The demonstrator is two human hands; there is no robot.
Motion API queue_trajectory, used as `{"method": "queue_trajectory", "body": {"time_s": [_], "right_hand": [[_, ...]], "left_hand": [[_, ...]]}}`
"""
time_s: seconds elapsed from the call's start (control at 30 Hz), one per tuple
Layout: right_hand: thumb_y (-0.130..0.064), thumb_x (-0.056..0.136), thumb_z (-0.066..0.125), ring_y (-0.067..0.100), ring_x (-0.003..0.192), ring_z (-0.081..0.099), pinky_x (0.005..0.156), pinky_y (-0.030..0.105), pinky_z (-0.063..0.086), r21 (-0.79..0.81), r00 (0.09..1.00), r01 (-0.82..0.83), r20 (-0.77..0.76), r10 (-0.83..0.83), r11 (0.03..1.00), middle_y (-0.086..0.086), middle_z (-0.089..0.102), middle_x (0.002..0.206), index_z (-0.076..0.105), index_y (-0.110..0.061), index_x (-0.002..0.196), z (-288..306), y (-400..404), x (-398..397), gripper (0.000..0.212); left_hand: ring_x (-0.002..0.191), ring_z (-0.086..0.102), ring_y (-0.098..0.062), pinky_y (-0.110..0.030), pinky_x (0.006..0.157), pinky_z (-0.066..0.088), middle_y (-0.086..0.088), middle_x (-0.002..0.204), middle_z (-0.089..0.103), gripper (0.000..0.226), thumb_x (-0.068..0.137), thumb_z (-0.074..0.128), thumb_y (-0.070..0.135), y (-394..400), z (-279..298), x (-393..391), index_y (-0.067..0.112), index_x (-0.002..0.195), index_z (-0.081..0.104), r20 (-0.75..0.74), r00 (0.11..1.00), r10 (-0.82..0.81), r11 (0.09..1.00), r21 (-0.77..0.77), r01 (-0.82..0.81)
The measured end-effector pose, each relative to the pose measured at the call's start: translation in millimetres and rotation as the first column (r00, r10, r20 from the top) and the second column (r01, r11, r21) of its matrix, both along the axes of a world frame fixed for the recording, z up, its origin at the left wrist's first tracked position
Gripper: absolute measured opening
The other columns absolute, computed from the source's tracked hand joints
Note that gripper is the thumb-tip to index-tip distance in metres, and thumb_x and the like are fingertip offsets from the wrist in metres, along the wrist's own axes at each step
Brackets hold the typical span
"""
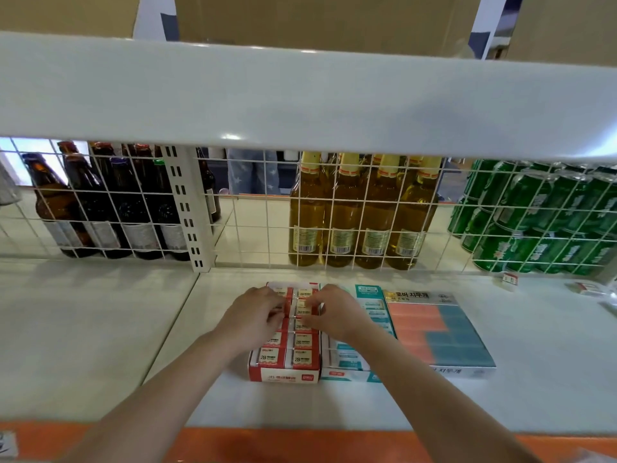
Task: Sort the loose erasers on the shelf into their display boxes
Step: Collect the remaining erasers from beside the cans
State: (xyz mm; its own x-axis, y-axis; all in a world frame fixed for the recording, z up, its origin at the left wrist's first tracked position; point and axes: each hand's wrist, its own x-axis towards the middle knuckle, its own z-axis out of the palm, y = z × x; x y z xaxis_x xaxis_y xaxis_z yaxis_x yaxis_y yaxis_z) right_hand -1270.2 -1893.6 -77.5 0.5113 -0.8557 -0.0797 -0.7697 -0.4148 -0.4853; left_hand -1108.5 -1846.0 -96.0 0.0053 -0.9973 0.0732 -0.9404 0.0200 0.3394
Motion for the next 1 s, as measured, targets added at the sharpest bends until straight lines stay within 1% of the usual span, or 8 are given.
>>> {"method": "queue_trajectory", "body": {"time_s": [0.1,0.3,0.43,0.53,0.63,0.77,0.87,1.0], "right_hand": [[-0.031,0.088,0.06,0.019,0.103,0.052,0.087,0.027,0.044,0.0,1.0,-0.015,-0.002,0.015,1.0,0.005,0.055,0.115,0.063,-0.012,0.116,-0.8,-0.4,-0.6,0.033],[-0.029,0.087,0.061,0.017,0.11,0.051,0.095,0.029,0.046,-0.019,0.999,0.016,0.034,-0.015,1.0,0.001,0.048,0.129,0.057,-0.023,0.123,-6.0,-1.8,-4.9,0.037],[-0.022,0.09,0.057,0.015,0.107,0.052,0.085,0.024,0.046,-0.029,0.992,0.091,0.092,-0.088,0.995,-0.001,0.048,0.127,0.057,-0.025,0.123,-4.4,-5.7,-26.9,0.033],[-0.022,0.091,0.056,0.015,0.103,0.054,0.081,0.024,0.049,-0.042,0.987,0.142,0.079,-0.138,0.989,-0.002,0.05,0.123,0.057,-0.024,0.123,-1.6,-11.3,-56.9,0.032],[-0.02,0.09,0.056,0.013,0.098,0.053,0.076,0.02,0.046,-0.042,0.98,0.197,0.051,-0.195,0.98,-0.002,0.051,0.12,0.056,-0.023,0.122,1.5,-16.6,-95.1,0.032],[-0.015,0.089,0.055,0.018,0.099,0.057,0.082,0.023,0.043,-0.083,0.954,0.296,-0.031,-0.299,0.952,0.001,0.057,0.118,0.057,-0.022,0.122,0.7,-27.1,-153.0,0.034],[-0.013,0.089,0.052,0.02,0.102,0.056,0.084,0.024,0.043,-0.059,0.925,0.378,-0.006,-0.379,0.924,0.002,0.059,0.115,0.058,-0.02,0.121,-0.4,-31.4,-196.1,0.033],[-0.013,0.089,0.05,0.02,0.103,0.057,0.084,0.021,0.04,-0.089,0.902,0.429,0.0,-0.431,0.899,0.003,0.06,0.111,0.059,-0.019,0.118,-5.2,-36.6,-253.3,0.031]], "left_hand": [[0.107,0.049,-0.015,-0.026,0.09,0.04,0.002,0.115,0.054,0.029,0.094,0.046,0.03,-0.4,1.8,-2.0,0.02,0.117,0.061,0.042,0.999,-0.02,1.0,0.018,0.019],[0.108,0.049,-0.015,-0.027,0.091,0.043,0.001,0.118,0.054,0.03,0.095,0.046,0.03,-0.7,4.8,-5.2,0.02,0.12,0.06,0.055,0.998,-0.012,1.0,0.019,0.011],[0.11,0.051,-0.013,-0.026,0.092,0.044,0.002,0.124,0.051,0.034,0.095,0.046,0.03,-2.4,8.6,-19.2,0.02,0.126,0.056,0.006,1.0,-0.006,1.0,-0.028,0.007],[0.111,0.05,-0.011,-0.025,0.093,0.044,0.005,0.127,0.049,0.033,0.095,0.048,0.028,-8.1,14.5,-40.3,0.021,0.127,0.055,-0.026,0.999,-0.036,0.999,-0.041,0.035],[0.111,0.049,-0.01,-0.025,0.093,0.042,0.006,0.125,0.05,0.031,0.095,0.049,0.028,-18.5,21.2,-68.8,0.023,0.124,0.055,-0.042,0.995,-0.09,0.995,-0.038,0.088],[0.112,0.048,-0.009,-0.027,0.094,0.041,0.007,0.123,0.05,0.028,0.095,0.049,0.028,-34.9,26.9,-114.9,0.025,0.122,0.056,-0.042,0.984,-0.174,0.985,-0.019,0.174],[0.112,0.049,-0.01,-0.024,0.09,0.04,0.006,0.124,0.05,0.029,0.095,0.048,0.027,-46.8,29.2,-150.9,0.025,0.124,0.055,-0.039,0.97,-0.24,0.971,-0.007,0.24],[0.113,0.051,-0.01,-0.026,0.094,0.041,0.007,0.128,0.051,0.032,0.094,0.05,0.023,-64.6,28.9,-197.2,0.024,0.126,0.054,-0.052,0.953,-0.298,0.954,-0.001,0.298]]}}
